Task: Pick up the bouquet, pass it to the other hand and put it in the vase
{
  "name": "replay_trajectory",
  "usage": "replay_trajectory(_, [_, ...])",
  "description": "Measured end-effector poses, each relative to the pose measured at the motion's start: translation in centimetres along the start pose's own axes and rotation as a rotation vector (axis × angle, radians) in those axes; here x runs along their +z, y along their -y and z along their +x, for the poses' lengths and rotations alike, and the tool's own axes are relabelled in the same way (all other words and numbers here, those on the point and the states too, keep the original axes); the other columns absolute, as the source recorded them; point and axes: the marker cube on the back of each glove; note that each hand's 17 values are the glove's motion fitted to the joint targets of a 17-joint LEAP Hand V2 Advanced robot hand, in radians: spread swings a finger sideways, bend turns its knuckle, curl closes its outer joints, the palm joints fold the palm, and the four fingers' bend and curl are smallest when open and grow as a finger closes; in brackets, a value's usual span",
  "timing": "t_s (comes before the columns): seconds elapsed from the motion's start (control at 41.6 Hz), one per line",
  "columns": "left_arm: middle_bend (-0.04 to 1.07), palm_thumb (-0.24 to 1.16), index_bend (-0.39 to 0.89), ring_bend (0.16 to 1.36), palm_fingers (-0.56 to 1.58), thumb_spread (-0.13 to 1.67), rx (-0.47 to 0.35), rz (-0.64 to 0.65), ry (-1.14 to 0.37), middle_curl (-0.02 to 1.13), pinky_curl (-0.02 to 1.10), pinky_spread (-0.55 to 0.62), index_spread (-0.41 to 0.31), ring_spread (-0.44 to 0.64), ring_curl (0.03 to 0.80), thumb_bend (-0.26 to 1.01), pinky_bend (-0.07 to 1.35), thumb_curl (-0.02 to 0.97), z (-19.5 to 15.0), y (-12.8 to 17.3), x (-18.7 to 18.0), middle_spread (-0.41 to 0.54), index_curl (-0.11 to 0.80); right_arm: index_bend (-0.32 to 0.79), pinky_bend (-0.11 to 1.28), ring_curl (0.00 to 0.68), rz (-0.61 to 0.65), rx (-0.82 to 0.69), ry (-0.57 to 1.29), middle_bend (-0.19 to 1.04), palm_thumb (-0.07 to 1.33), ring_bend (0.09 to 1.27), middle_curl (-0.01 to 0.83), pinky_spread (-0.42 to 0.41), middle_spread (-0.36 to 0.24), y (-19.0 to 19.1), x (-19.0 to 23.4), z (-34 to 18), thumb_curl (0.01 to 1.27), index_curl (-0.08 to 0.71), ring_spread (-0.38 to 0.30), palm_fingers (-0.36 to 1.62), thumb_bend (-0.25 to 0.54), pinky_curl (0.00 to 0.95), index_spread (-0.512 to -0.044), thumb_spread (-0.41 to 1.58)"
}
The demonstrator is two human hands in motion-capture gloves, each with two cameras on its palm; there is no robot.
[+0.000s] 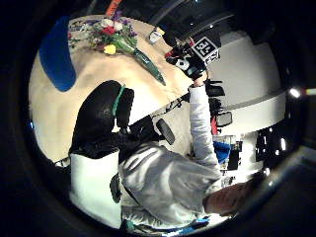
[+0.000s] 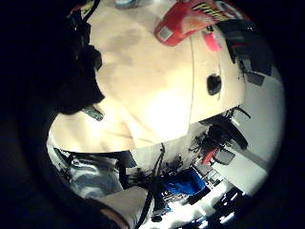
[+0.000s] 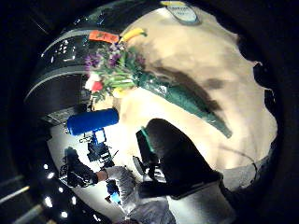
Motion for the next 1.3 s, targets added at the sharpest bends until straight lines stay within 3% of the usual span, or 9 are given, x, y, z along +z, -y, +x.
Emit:
replay_trajectory(0.361, [0.18, 0.47, 0.17, 0.46, 0.36, 1.12, -0.006, -0.019, 0.009, 0.3, 0.32, 0.36, -0.023, 0.34, 0.256, -0.02, 0.2, 0.328, 0.0, -0.3, 0.4, 0.199, 0.364, 0.04, 0.8, 0.37, -0.132, 0.075, -0.121, 0.33, 0.48, 0.8, 0.381, 0.056, 0.016, -2.7, 7.9, -2.2, 0.33, 0.047, -0.087, 0.59, 0.011, 0.373, -0.184, 1.06])
replay_trajectory(0.601, [0.18, 0.47, 0.18, 0.45, 0.37, 1.12, -0.006, -0.027, 0.008, 0.3, 0.33, 0.36, -0.023, 0.34, 0.259, -0.02, 0.19, 0.333, 0.3, -0.5, 0.4, 0.197, 0.371, 0.23, 0.7, 0.363, -0.013, 0.035, -0.181, 0.41, 0.76, 0.72, 0.431, -0.205, -0.12, -3.1, 9.2, -4.6, 0.37, 0.171, -0.196, 1.23, 0.093, 0.34, -0.226, 1.05])
replay_trajectory(0.865, [0.18, 0.47, 0.17, 0.44, 0.38, 1.12, -0.011, -0.048, 0.008, 0.31, 0.33, 0.36, -0.023, 0.34, 0.262, -0.02, 0.19, 0.337, 0.2, -0.2, 0.1, 0.188, 0.375, 0.21, 0.6, 0.433, 0.031, 0.023, -0.005, 0.48, 0.96, 0.76, 0.489, -0.298, -0.177, -1.5, 7.3, -4.7, 0.41, 0.285, -0.237, 1.34, 0.165, 0.362, -0.242, 1.13])
replay_trajectory(0.962, [0.17, 0.48, 0.18, 0.44, 0.39, 1.12, -0.014, -0.056, -0.002, 0.31, 0.33, 0.35, -0.023, 0.34, 0.265, -0.02, 0.19, 0.338, 0.0, 0.1, -0.1, 0.186, 0.378, 0.22, 0.63, 0.465, 0.228, 0.066, 0.071, 0.59, 0.93, 0.86, 0.536, -0.291, -0.184, -0.5, 6.6, -3.9, 0.39, 0.318, -0.223, 1.5, 0.12, 0.381, -0.239, 1.13])
replay_trajectory(0.986, [0.18, 0.47, 0.17, 0.43, 0.38, 1.12, -0.015, -0.056, -0.006, 0.31, 0.33, 0.35, -0.023, 0.34, 0.263, -0.02, 0.19, 0.338, 0.0, 0.2, -0.2, 0.186, 0.376, 0.17, 0.64, 0.46, 0.285, 0.087, 0.091, 0.54, 0.96, 0.85, 0.518, -0.311, -0.19, -0.3, 6.4, -3.6, 0.4, 0.307, -0.227, 1.36, 0.144, 0.381, -0.241, 1.15])
replay_trajectory(1.01, [0.18, 0.48, 0.18, 0.43, 0.4, 1.12, -0.015, -0.056, -0.01, 0.31, 0.33, 0.35, -0.026, 0.34, 0.265, -0.02, 0.19, 0.338, -0.1, 0.4, -0.3, 0.182, 0.379, 0.32, 0.59, 0.471, 0.333, 0.102, 0.116, 0.65, 0.91, 0.85, 0.559, -0.285, -0.185, -0.2, 6.1, -3.4, 0.39, 0.357, -0.22, 1.56, 0.091, 0.378, -0.241, 1.09])
replay_trajectory(1.082, [0.18, 0.48, 0.18, 0.43, 0.41, 1.12, -0.011, -0.051, -0.034, 0.32, 0.33, 0.35, -0.027, 0.33, 0.265, -0.02, 0.19, 0.338, 0.0, 0.9, -1.0, 0.179, 0.38, 0.36, 0.61, 0.49, 0.454, 0.098, 0.27, 0.69, 0.92, 0.88, 0.575, -0.275, -0.185, 0.2, 5.1, -3.1, 0.41, 0.381, -0.21, 1.53, 0.063, 0.396, -0.238, 1.03])
replay_trajectory(1.226, [0.18, 0.48, 0.18, 0.42, 0.45, 1.12, 0.011, -0.043, -0.192, 0.32, 0.33, 0.33, -0.029, 0.32, 0.266, -0.02, 0.19, 0.339, 0.8, 2.7, -2.4, 0.168, 0.382, 0.4, 0.66, 0.514, 0.405, 0.028, 0.793, 0.76, 0.97, 0.93, 0.606, -0.261, -0.179, -2.1, 2.1, -5.6, 0.47, 0.434, -0.203, 1.47, 0.036, 0.425, -0.225, 0.9])
replay_trajectory(1.298, [0.09, 0.48, 0.19, 0.42, 0.39, 1.13, 0.031, -0.054, -0.364, 0.3, 0.34, 0.32, -0.016, 0.33, 0.267, -0.02, 0.23, 0.34, 1.5, 4.1, -2.6, 0.207, 0.389, 0.41, 0.68, 0.524, 0.549, -0.075, 0.915, 0.78, 0.98, 0.95, 0.617, -0.258, -0.178, -1.4, 0.5, -6.6, 0.49, 0.453, -0.195, 1.45, 0.02, 0.438, -0.225, 0.84])
